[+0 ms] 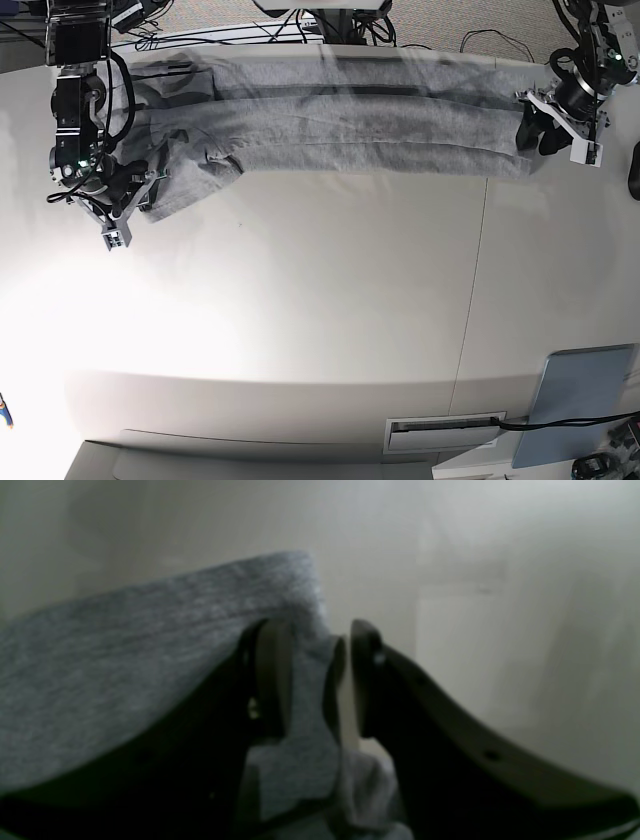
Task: Fold the T-shirt properly
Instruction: 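Grasp the collar end of the strip with the right gripper and fold it inward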
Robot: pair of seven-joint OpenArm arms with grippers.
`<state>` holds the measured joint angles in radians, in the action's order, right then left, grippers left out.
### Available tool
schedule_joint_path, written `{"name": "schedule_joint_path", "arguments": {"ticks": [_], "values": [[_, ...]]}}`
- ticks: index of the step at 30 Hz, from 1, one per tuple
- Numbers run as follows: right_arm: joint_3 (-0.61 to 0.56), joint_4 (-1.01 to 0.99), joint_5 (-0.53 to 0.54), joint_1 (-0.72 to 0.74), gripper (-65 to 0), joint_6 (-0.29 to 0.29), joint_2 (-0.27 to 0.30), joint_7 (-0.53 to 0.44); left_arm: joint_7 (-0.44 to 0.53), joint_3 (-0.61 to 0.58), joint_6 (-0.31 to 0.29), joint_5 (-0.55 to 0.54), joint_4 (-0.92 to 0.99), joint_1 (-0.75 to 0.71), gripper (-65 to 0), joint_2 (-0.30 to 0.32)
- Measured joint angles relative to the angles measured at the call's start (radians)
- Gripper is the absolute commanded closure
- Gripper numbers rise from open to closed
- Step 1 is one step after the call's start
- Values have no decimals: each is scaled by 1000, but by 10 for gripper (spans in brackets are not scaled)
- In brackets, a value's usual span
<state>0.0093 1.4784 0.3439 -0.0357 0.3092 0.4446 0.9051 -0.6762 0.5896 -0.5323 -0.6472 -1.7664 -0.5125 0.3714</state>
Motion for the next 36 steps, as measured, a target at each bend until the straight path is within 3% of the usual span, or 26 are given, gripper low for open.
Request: {"name": "schedule_joint_path", "arguments": {"ticks": [4,8,10,18,27,36], "values": [[0,0,5,0,0,43,-2,-1,0,0,0,0,0,0,-271,0],[0,18,-11,-4,0,42,-1,3,0,0,0,0,0,0,-271,0],[-3,72,-73,-26,0,39,2,23,0,0,0,0,0,0,-271,0],[-2,526,-190,-230,0,30,5,7,0,0,0,1,0,-1,-271,0],[-2,850,-185,-482,0,33,7,54,0,1,0,3,0,0,-271,0],[-1,862,-126,-628,0,52,10,70,0,1,0,3,1,-2,-271,0]]}}
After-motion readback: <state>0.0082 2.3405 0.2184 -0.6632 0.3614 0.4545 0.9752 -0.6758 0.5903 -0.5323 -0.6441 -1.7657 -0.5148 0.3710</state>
